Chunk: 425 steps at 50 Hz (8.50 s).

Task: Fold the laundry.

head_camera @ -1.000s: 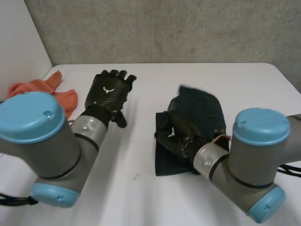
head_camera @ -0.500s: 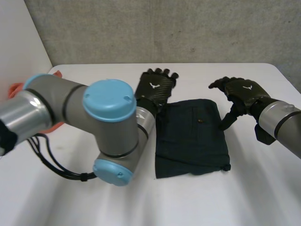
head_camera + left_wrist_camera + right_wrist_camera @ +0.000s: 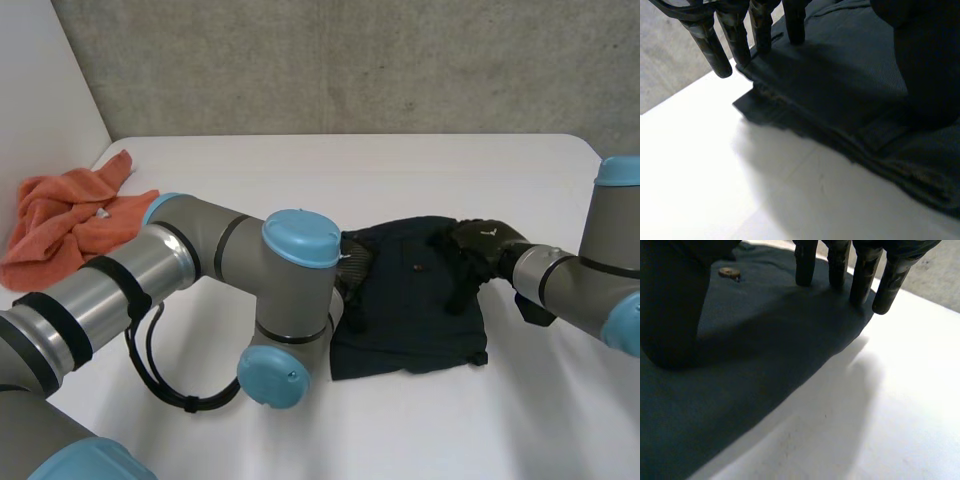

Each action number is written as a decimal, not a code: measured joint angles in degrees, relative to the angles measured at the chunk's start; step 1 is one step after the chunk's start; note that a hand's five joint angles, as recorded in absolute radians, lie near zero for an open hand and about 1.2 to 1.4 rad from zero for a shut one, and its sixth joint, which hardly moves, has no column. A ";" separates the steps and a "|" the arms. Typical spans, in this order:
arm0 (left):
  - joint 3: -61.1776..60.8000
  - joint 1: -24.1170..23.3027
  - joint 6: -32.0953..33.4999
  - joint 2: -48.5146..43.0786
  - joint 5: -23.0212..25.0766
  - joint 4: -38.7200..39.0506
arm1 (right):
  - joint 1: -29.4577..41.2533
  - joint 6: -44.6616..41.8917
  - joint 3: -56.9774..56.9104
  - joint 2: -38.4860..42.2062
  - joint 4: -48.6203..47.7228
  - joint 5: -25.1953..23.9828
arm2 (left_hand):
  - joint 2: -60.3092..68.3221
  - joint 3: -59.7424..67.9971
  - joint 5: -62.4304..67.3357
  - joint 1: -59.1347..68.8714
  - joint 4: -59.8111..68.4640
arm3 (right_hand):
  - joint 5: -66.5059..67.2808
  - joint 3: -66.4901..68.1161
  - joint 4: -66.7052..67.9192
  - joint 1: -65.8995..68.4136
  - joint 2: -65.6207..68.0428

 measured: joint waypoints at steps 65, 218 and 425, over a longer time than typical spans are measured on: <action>-60.06 21.14 -8.36 56.02 6.62 14.89 | -5.80 14.96 35.45 -24.15 -11.06 4.47 | 0.00 0.00 -0.01 -0.25 0.00 | 0.49 1.59 0.33 0.41 1.45; -38.23 10.86 -10.31 46.15 14.37 12.75 | -13.69 -1.60 -23.69 -9.51 -1.01 13.08 | 0.00 0.00 -0.01 -0.25 0.00 | 0.05 0.06 0.09 1.03 0.09; -47.37 20.39 10.03 51.41 11.00 13.55 | 15.74 13.01 19.25 -9.59 -5.61 8.34 | 56.88 56.06 52.43 53.77 57.16 | 37.64 40.02 39.23 35.90 40.68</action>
